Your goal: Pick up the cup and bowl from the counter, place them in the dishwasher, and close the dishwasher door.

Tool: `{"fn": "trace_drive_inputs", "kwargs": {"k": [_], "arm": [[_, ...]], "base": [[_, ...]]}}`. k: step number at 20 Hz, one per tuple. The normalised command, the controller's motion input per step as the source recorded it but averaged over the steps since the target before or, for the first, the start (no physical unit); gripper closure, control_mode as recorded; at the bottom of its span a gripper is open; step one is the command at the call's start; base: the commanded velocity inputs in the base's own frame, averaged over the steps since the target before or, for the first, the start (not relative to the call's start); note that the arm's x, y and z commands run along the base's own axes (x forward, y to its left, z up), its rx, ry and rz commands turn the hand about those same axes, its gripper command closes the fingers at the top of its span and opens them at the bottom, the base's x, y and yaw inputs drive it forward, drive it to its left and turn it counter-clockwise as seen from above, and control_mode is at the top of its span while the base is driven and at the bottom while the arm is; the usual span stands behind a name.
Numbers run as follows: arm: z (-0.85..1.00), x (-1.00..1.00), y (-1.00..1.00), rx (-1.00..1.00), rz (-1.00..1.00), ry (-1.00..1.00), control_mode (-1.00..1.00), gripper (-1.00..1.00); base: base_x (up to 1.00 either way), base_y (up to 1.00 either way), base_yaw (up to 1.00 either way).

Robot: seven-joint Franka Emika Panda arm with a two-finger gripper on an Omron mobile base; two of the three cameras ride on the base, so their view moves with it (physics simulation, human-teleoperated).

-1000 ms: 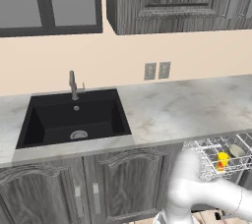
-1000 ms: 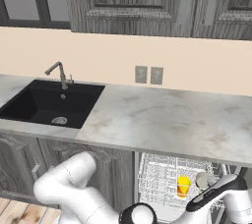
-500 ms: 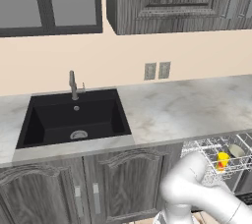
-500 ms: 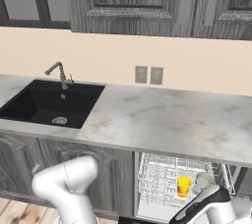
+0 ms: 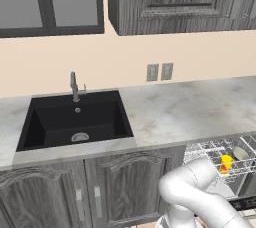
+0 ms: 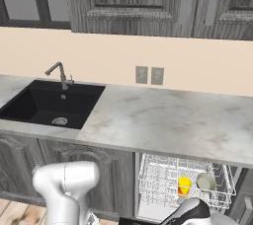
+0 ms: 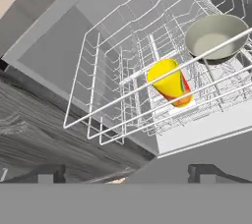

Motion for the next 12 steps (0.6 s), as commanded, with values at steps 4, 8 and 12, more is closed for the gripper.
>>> {"fn": "trace_drive_inputs", "kwargs": {"k": [4,8,12], "arm": [[0.26,-0.66,0.00,0.00,-0.01,-0.13,-1.00,-1.00],[0.21,-0.70,0.00,0.00,-0.05,-0.13,-1.00,-1.00],[0.24,-0.62,0.00,0.02,-0.05,-0.13,-1.00,-1.00]], "base": [[0.00,0.00,0.00],[0.00,0.00,0.00],[0.00,0.00,0.00]]}}
